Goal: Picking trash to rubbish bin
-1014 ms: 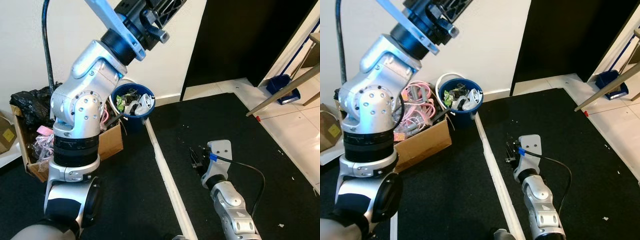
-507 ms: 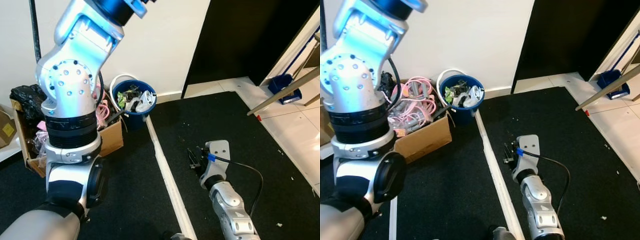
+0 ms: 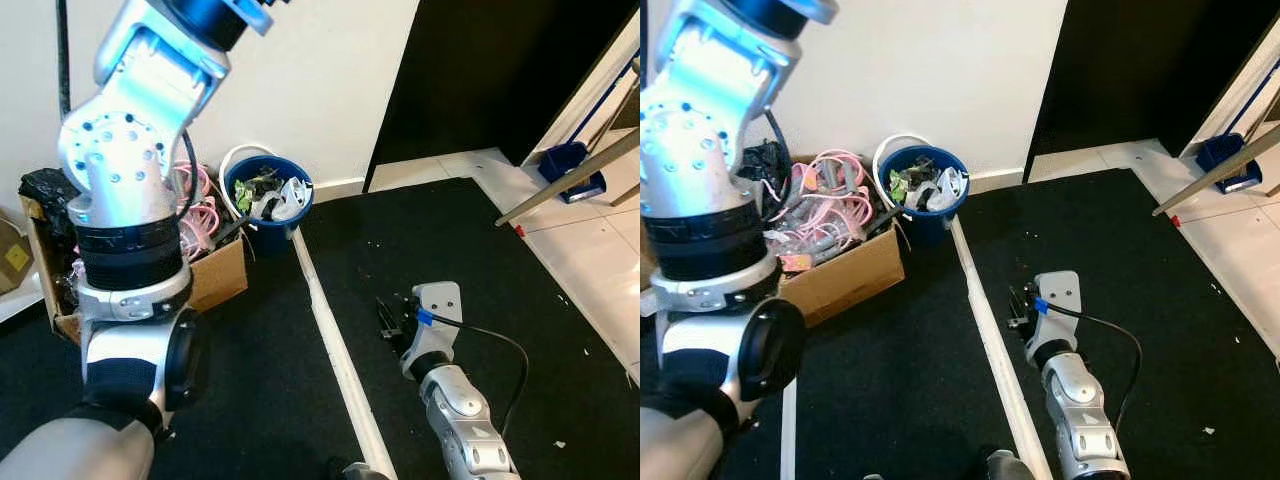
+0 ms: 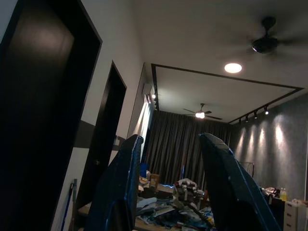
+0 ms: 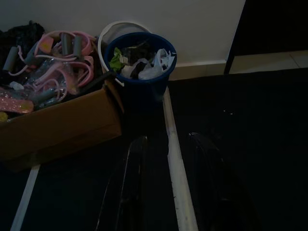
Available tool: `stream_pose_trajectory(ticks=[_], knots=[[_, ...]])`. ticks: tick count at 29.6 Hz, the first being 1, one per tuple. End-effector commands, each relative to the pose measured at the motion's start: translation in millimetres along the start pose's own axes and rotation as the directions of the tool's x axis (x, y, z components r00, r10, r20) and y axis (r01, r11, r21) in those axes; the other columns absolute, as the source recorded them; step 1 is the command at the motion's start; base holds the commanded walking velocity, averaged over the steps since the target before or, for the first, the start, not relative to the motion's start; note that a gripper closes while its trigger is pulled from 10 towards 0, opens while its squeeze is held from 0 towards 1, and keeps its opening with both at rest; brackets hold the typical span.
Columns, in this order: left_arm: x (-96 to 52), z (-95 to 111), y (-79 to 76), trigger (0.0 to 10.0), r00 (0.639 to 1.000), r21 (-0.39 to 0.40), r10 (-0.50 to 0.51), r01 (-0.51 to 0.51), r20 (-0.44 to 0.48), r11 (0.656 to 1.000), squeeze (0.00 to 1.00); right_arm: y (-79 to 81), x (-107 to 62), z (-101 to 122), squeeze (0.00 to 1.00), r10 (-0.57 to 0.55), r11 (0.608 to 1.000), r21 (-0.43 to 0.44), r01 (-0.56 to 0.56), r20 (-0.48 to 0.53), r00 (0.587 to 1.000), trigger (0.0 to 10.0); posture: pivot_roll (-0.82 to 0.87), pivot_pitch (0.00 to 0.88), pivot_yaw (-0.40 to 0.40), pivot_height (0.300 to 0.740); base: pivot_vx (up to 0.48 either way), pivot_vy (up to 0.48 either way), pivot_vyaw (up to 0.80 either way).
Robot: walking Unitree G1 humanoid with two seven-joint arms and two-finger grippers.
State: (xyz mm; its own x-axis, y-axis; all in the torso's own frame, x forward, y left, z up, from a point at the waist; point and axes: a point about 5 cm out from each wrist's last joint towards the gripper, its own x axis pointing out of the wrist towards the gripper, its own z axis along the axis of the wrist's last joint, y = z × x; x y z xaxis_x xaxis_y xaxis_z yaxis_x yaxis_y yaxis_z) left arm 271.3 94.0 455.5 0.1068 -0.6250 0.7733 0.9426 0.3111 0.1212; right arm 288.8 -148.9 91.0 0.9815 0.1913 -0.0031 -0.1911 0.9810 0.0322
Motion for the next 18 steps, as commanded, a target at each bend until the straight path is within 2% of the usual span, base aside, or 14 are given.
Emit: stream_pose_trajectory(ticks=[1,3,6,7,8,9,10,11,12,13,14,15,16,18], knots=[[5.2,6,-6.0,10.0,0.998,0.025,-0.057,0.057,-0.003,0.998,0.00,-1.6,-4.4,-5,0.00,-0.013,1.000,0.009,0.013,-0.023,1.000,10.0,0.01,0.250,-0.007,0.740,0.000,0.000,0.00],[4.2,7,-4.9,10.0,0.998,0.052,-0.061,0.061,-0.015,0.997,0.00,-2.5,-4.7,-4,0.00,-0.015,1.000,0.007,0.016,-0.021,1.000,10.0,0.01,0.252,-0.004,0.740,0.000,0.000,0.00],[-15.1,0,24.1,10.0,0.992,0.106,0.117,-0.111,-0.052,0.988,0.00,-4.7,-6.0,-3,0.00,-0.031,1.000,0.006,0.031,-0.014,0.999,10.0,0.01,0.247,0.002,0.740,0.000,0.000,0.00],[-15.1,0,24.1,10.0,0.992,0.106,0.117,-0.111,-0.052,0.988,0.00,-4.7,-6.0,-3,0.00,-0.031,1.000,0.006,0.031,-0.014,0.999,10.0,0.01,0.247,0.002,0.740,0.000,0.000,0.00],[-28.5,-8,38.3,10.0,0.970,0.165,0.224,-0.207,-0.097,0.964,0.00,-6.0,-6.8,-2,0.00,-0.040,0.999,0.008,0.040,-0.012,0.999,10.0,0.00,0.238,0.006,0.740,0.000,0.000,0.00],[-40.9,-22,40.8,10.0,0.938,0.205,0.309,-0.276,-0.154,0.939,0.00,-6.7,-7.8,-2,0.00,-0.047,0.999,0.008,0.047,-0.010,0.999,10.0,0.00,0.230,0.016,0.740,0.000,0.000,0.00],[-40.9,-22,40.8,10.0,0.938,0.205,0.309,-0.276,-0.154,0.939,0.00,-6.7,-7.8,-2,0.00,-0.047,0.999,0.008,0.047,-0.010,0.999,10.0,0.00,0.230,0.016,0.740,0.000,0.000,0.00],[-73.9,-50,50.5,10.0,0.828,0.309,0.501,-0.421,-0.253,0.853,0.00,-8.5,-8.6,-1,0.00,-0.062,0.998,0.010,0.062,-0.005,0.998,10.0,0.01,0.232,0.028,0.740,0.000,0.000,0.00],[-73.9,-50,50.5,10.0,0.828,0.309,0.501,-0.421,-0.253,0.853,0.00,-8.5,-8.6,-1,0.00,-0.062,0.998,0.010,0.062,-0.005,0.998,10.0,0.01,0.232,0.028,0.740,0.000,0.000,0.00],[-94.0,-61,56.8,10.0,0.748,0.390,0.596,-0.476,-0.293,0.788,0.00,-9.1,-9.3,-2,0.00,-0.070,0.997,0.013,0.070,-0.004,0.998,10.0,0.00,0.219,0.032,0.740,0.000,0.000,0.00],[-113.7,-69,60.0,10.0,0.704,0.443,0.641,-0.490,-0.306,0.750,0.00,-9.8,-10.0,-3,0.00,-0.076,0.997,0.015,0.077,-0.007,0.997,10.0,0.00,0.210,0.041,0.740,0.000,0.000,0.00],[-125.4,-73,60.2,10.0,0.685,0.472,0.658,-0.489,-0.312,0.733,0.00,-10.1,-11.0,-4,0.00,-0.080,0.997,0.015,0.080,-0.009,0.997,10.0,0.01,0.205,0.042,0.740,0.000,0.000,0.00],[-125.4,-73,60.2,10.0,0.685,0.472,0.658,-0.489,-0.312,0.733,0.00,-10.1,-11.0,-4,0.00,-0.080,0.997,0.015,0.080,-0.009,0.997,10.0,0.01,0.205,0.042,0.740,0.000,0.000,0.00],[-152.8,-83,61.1,10.0,0.606,0.552,0.725,-0.500,-0.327,0.667,0.00,-10.4,-12.6,-7,0.00,-0.083,0.996,0.018,0.084,-0.016,0.996,10.0,0.01,0.181,0.040,0.740,0.000,0.000,0.00]])
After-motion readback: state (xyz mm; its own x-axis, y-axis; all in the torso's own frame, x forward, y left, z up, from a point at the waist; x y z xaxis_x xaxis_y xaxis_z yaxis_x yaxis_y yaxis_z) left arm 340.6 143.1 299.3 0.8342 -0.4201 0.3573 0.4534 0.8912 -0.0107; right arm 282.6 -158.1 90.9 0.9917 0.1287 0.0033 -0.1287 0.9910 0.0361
